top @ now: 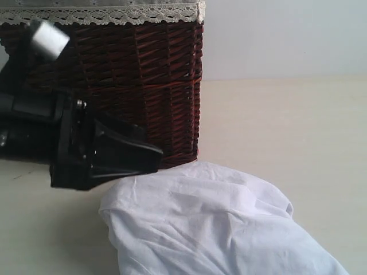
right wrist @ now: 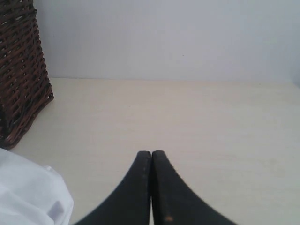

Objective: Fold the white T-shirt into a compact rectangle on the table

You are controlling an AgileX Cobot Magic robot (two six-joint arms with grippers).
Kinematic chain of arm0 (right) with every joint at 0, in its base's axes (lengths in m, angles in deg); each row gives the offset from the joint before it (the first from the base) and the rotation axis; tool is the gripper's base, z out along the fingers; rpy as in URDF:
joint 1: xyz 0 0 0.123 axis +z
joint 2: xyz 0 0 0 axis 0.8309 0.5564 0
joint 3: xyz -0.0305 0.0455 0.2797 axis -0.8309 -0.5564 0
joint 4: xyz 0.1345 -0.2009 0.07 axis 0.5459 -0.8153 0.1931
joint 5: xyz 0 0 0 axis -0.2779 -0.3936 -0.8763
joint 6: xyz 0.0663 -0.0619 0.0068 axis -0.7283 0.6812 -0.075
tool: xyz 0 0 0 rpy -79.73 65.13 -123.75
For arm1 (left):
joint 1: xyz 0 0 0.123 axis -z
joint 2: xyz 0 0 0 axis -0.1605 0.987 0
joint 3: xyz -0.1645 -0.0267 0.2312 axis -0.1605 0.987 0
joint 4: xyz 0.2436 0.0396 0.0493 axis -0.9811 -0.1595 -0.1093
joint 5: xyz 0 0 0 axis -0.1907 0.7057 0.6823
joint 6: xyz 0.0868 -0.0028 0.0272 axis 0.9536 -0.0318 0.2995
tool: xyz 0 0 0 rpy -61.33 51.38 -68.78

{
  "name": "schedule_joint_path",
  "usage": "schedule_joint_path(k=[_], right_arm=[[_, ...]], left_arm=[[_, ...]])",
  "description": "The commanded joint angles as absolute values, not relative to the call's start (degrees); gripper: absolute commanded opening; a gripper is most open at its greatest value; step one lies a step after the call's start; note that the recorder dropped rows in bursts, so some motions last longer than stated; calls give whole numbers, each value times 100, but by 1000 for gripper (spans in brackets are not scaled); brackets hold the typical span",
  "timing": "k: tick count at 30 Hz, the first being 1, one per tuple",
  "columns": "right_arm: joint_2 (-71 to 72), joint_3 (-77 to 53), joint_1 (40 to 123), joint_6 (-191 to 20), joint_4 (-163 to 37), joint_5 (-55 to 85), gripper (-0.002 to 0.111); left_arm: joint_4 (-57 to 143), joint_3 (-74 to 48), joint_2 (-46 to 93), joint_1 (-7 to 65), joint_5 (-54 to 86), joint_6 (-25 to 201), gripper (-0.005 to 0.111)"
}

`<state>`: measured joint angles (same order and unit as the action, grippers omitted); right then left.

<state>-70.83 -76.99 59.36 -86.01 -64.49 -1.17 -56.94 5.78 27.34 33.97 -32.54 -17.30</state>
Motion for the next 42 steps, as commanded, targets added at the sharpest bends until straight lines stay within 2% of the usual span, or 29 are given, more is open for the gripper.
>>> schedule_joint_path(k=[1,3,4,5,10,17,20,23,27,33,36,42], right_arm=[[-7113,-7726,5916,-8502,-6557,-114,0],[-7113,-7726,5916,-8502,-6557,-114,0],[-7113,-7726,5916,-8515,-6556,-114,0],[-7113,-7726,5916,-8515,-6550,-114,0],[-7113,-7726,5916,-8317,-6791,221,0],[-7113,-7726,5916,-8330,-6775,3209,0],[-7113,-7726,5916,-9553,-6766,4108,0],[-7113,-7726,5916,-10687,-6920,4431,0],[-7113,-7072,5916,-11614,-7814,3860,0],[-7037,-5963,5916,-11659,-7877,2363,0],[-7014,-5760,5916,-11659,-7877,1862,0],[-6288,-5025,6125,-11223,-7877,1074,0]], left_arm=[[-5660,868,2714,3386,-3079,-1205,53],[-5660,866,2689,3386,-2977,-1231,30],[-5660,866,2655,3386,-2924,-1231,9],[-5660,866,2596,3386,-2898,-1140,1],[-5660,888,2188,3386,-2699,-1085,0],[-5485,1312,1265,3386,-2014,-971,0],[-4118,1726,246,3386,-829,33,0],[-3316,1927,-662,3386,-234,582,0],[-3071,2067,-2163,3386,191,537,0],[-2921,2228,-4180,3386,1149,402,0],[-2921,2228,-4643,3386,1423,389,0],[-2921,2241,-4643,3386,1394,354,0]])
